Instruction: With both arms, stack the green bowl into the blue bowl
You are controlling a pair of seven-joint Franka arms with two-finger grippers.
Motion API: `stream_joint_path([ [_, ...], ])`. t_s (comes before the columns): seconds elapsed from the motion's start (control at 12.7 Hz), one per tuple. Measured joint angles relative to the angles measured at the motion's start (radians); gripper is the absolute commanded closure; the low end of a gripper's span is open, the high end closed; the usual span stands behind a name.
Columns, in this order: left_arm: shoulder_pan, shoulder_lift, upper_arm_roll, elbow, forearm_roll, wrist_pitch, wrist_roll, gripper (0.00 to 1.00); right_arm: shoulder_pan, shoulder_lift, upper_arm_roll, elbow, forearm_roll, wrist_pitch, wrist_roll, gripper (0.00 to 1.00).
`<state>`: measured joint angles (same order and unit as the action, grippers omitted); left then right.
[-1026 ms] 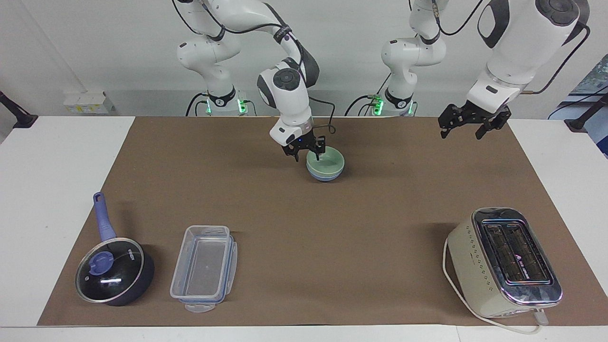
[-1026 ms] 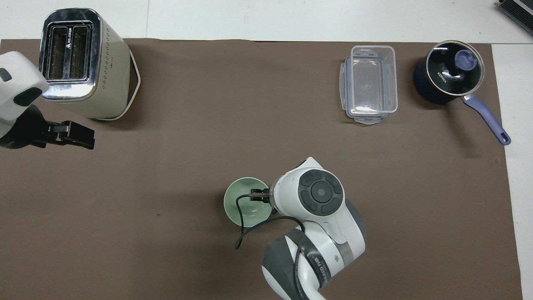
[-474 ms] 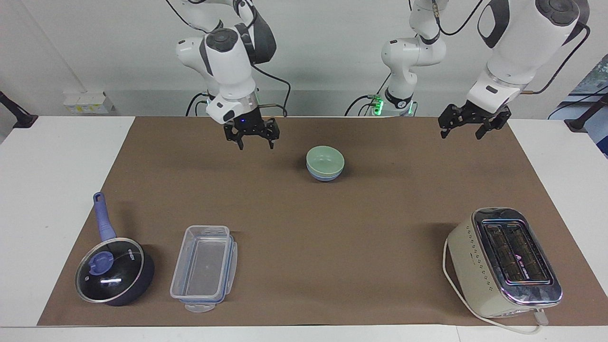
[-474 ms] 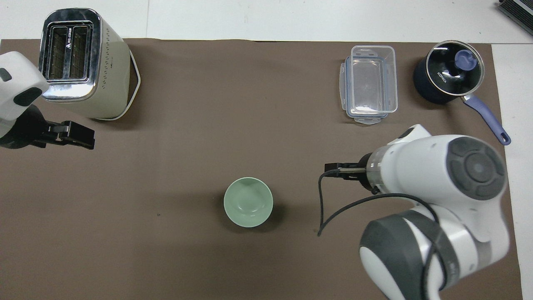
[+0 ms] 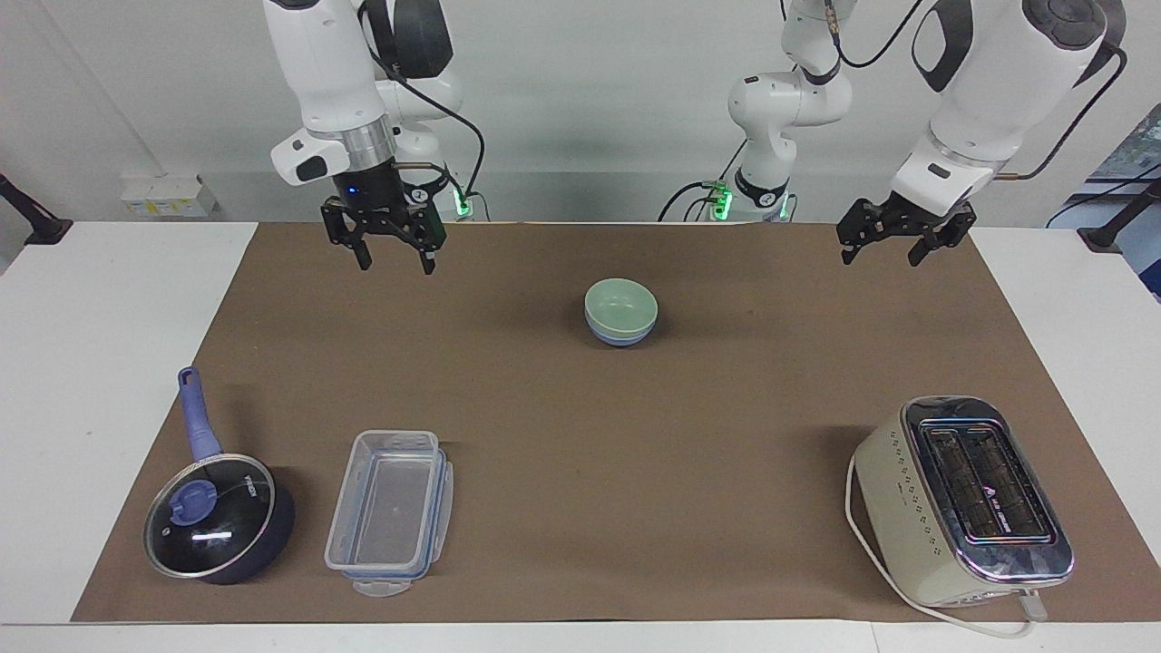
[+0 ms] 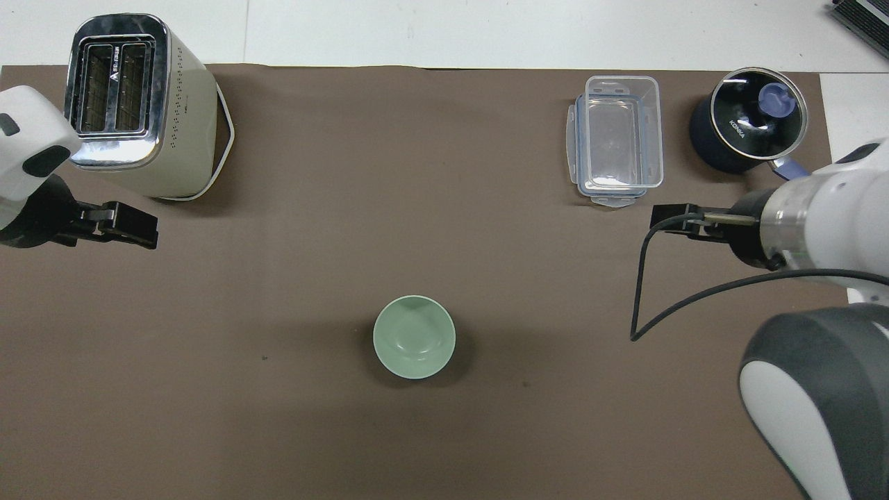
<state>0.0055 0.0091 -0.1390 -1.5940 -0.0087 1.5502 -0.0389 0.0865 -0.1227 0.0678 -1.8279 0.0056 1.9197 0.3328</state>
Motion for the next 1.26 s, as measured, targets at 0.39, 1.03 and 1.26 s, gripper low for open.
stream_joint_path([
  [0.39, 0.000, 0.000, 0.000, 0.000, 0.000, 0.000, 0.000, 0.00, -0.063, 0.091, 0.000, 0.211, -0.039, -0.124, -0.041, 0.00],
  [1.03, 0.000, 0.000, 0.000, 0.000, 0.000, 0.000, 0.000, 0.00, -0.102, 0.145, -0.013, 0.389, -0.040, -0.403, -0.122, 0.00],
  [1.26, 0.000, 0.000, 0.000, 0.000, 0.000, 0.000, 0.000, 0.00, -0.109, 0.154, -0.019, 0.389, -0.040, -0.409, -0.150, 0.00],
])
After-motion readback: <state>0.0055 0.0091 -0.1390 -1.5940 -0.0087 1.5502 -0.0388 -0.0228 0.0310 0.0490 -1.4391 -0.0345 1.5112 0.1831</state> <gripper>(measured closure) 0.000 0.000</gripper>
